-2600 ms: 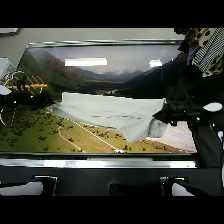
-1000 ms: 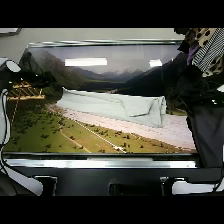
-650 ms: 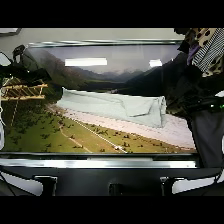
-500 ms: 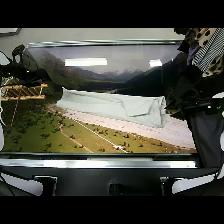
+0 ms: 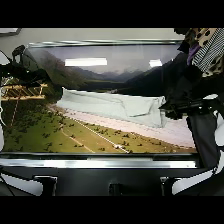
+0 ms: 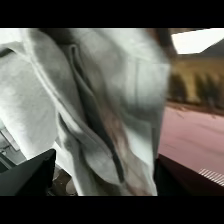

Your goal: Fold the clothes and pants, and hang the long-sleeved shirts on hangers.

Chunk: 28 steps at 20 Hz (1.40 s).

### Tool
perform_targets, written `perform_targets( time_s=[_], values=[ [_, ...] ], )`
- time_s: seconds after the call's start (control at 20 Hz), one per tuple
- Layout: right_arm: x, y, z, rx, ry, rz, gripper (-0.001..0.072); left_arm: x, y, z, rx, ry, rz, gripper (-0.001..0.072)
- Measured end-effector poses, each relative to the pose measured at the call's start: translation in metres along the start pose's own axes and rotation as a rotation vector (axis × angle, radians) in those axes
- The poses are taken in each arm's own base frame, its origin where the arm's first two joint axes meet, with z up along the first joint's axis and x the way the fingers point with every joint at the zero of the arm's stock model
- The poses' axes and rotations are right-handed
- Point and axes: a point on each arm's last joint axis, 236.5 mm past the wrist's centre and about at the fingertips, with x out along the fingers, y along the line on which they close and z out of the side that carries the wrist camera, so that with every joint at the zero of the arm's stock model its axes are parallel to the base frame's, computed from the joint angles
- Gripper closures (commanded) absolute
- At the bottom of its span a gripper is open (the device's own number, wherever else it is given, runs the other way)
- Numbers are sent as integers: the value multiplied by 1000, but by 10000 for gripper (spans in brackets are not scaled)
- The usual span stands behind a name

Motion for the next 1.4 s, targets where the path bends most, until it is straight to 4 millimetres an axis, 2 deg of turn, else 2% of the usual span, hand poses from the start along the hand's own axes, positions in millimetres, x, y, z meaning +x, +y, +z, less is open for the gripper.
perform_targets(
  time_s=[0.15,0.25,0.35,0.4,0.5,0.65,0.8,0.85,0.95,1.15,1.25,1.4],
  values=[
    [14,9,-1,-27,12,-8,60,0,0,0,0,1,0,31],
    [24,11,0,-49,16,-31,296,0,0,0,0,2,0,41],
    [33,10,0,-66,17,-64,605,0,0,0,0,2,0,48],
    [35,9,0,-73,16,-79,677,0,0,-1,0,3,0,137],
    [32,18,2,-77,-2,-80,678,0,0,-3,-1,11,0,700],
    [11,41,7,-84,-43,-84,678,7,-3,-12,-9,45,-13,691],
    [-22,60,7,-103,-64,-134,678,32,-28,-32,-32,107,-89,691],
    [-33,67,5,-111,-66,-153,678,43,-42,-38,-42,121,-129,692],
    [-55,81,1,-128,-78,-187,678,70,-85,-50,-60,139,-232,692],
    [-92,108,-6,-145,-124,-230,677,123,-200,-79,-90,160,-445,692],
    [-106,121,-8,-150,-148,-239,677,144,-257,-100,-108,173,-527,693],
    [-125,139,-9,-161,-182,-246,677,167,-330,-132,-129,190,-621,693]
  ],
)
